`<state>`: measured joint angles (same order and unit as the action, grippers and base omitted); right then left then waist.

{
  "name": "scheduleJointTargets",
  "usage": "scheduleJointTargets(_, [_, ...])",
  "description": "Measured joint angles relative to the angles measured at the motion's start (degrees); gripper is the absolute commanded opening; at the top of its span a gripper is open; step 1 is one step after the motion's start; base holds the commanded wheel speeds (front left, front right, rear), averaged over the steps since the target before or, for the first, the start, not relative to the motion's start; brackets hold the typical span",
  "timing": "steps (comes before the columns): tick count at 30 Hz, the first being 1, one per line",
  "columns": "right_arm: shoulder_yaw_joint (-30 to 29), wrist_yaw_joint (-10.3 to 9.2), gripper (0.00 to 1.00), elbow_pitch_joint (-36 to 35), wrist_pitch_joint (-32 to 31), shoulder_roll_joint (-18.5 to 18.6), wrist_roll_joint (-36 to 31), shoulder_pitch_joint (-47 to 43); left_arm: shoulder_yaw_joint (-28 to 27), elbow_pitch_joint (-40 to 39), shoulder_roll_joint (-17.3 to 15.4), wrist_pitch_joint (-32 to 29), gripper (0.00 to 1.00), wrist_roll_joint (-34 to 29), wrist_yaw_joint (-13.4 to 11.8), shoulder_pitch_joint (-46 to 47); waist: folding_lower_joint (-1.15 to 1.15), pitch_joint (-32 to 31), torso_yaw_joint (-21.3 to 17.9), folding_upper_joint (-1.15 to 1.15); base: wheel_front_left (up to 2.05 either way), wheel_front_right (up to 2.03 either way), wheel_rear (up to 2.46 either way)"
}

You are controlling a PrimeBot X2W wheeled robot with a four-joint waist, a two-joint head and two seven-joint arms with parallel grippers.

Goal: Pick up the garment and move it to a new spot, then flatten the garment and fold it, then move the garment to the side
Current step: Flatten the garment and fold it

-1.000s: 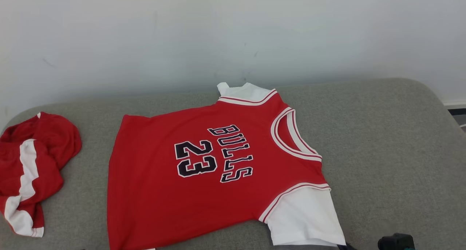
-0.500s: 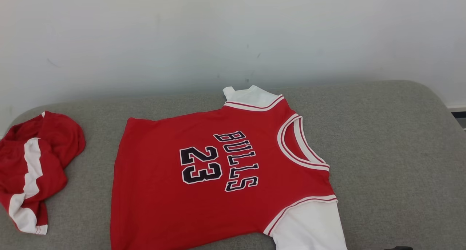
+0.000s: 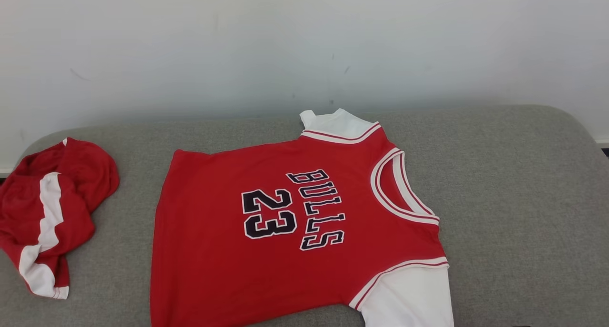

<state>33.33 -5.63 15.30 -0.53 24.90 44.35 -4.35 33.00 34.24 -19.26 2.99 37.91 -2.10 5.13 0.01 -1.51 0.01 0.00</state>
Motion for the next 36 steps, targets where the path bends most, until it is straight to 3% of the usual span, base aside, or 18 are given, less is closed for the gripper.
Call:
scheduleJointTargets(6, [0.4,-0.13,0.00,1.3,-0.5,-0.5,-0.1,0.2,0.1,1.0,0.7,0.1,0.01,0.0,0.1,0.3,0.00,0.1,0.5,0.00,0.00,0.00,0.00])
scheduleJointTargets(7, [0.4,-0.18,0.00,1.4,-0.5,-0.7,-0.1,0.2,0.0,1.3,0.9,0.2,0.39,0.0,0.1,0.3,0.00,0.1,0.6,0.00,0.00,0.00,0.00])
scheduleJointTargets(8, [0.4,-0.18,0.00,1.6,-0.6,-0.8,-0.1,0.3,0.0,1.5,0.9,0.4,1.00,0.0,0.1,0.3,0.00,0.1,0.6,0.00,0.00,0.00,0.00])
scheduleJointTargets(9, [0.4,-0.19,0.33,1.7,-0.5,-1.0,-0.1,0.4,0.0,1.7,1.1,0.6,1.00,0.0,0.1,0.3,0.00,0.1,0.6,0.00,0.00,0.00,0.00])
scheduleJointTargets(10, [0.3,-0.21,1.00,1.8,-0.5,-1.1,-0.1,0.4,-0.1,1.8,1.2,0.7,1.00,0.0,0.1,0.3,0.00,0.1,0.6,0.00,0.00,0.00,0.00])
scheduleJointTargets(17, [-4.0,-0.22,1.00,1.8,0.1,-1.6,4.4,0.2,-1.4,2.0,1.9,2.2,1.00,0.9,-0.5,0.2,0.00,0.1,0.8,0.00,0.00,0.00,0.00])
scheduleJointTargets(24, [-10.1,3.53,1.00,-4.4,2.4,-0.5,12.2,-2.0,-4.7,-2.2,0.9,6.3,1.00,2.5,-2.5,-2.4,0.00,0.0,1.2,0.00,0.00,0.00,0.00])
scheduleJointTargets(32, [-13.1,3.50,1.00,-9.2,7.3,0.8,10.1,-0.5,-7.7,-10.9,-0.8,9.7,1.00,1.9,-3.5,-3.3,0.00,-0.4,1.5,0.00,0.00,0.00,0.00])
scheduleJointTargets(36, [-12.3,1.70,1.00,-9.7,9.7,1.2,3.9,2.9,-8.1,-14.2,-0.3,10.2,1.00,0.6,-4.0,-3.2,0.00,-0.6,1.4,0.00,0.00,0.00,0.00])
